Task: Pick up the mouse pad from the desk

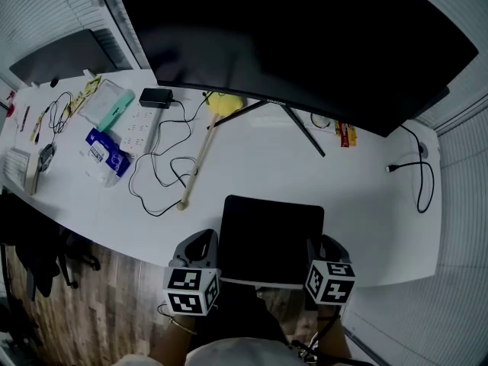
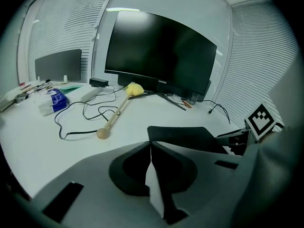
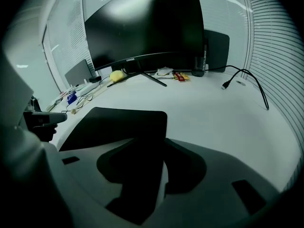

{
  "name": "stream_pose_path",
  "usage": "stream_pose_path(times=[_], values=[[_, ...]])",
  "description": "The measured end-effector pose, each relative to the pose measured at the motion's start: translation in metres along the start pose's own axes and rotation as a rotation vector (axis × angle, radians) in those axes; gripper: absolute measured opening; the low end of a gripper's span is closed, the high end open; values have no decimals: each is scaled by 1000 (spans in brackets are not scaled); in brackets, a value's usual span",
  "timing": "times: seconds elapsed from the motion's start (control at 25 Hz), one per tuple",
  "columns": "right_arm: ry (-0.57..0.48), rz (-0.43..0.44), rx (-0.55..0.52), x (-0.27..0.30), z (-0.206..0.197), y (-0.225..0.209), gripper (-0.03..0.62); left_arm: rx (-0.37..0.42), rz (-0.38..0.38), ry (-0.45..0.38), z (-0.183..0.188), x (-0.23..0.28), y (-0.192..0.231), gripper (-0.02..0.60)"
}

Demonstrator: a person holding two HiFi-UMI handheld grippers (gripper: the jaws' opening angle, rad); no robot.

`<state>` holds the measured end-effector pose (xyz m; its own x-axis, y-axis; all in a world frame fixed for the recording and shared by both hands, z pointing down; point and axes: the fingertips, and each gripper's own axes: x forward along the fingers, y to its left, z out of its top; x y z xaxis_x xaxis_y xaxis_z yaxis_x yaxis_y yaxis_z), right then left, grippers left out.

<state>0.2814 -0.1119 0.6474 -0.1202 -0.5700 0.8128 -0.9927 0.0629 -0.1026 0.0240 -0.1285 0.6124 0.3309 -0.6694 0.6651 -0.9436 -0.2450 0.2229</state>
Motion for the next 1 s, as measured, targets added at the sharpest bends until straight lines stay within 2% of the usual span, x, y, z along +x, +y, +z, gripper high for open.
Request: stream_pose_path(times=[0.56, 1.0], values=[[29, -10, 28, 2, -2, -1, 161, -5, -27, -5, 7, 4, 1, 21], [39, 42, 45, 3, -2, 8, 72, -16, -40, 6, 2, 1, 3, 21]])
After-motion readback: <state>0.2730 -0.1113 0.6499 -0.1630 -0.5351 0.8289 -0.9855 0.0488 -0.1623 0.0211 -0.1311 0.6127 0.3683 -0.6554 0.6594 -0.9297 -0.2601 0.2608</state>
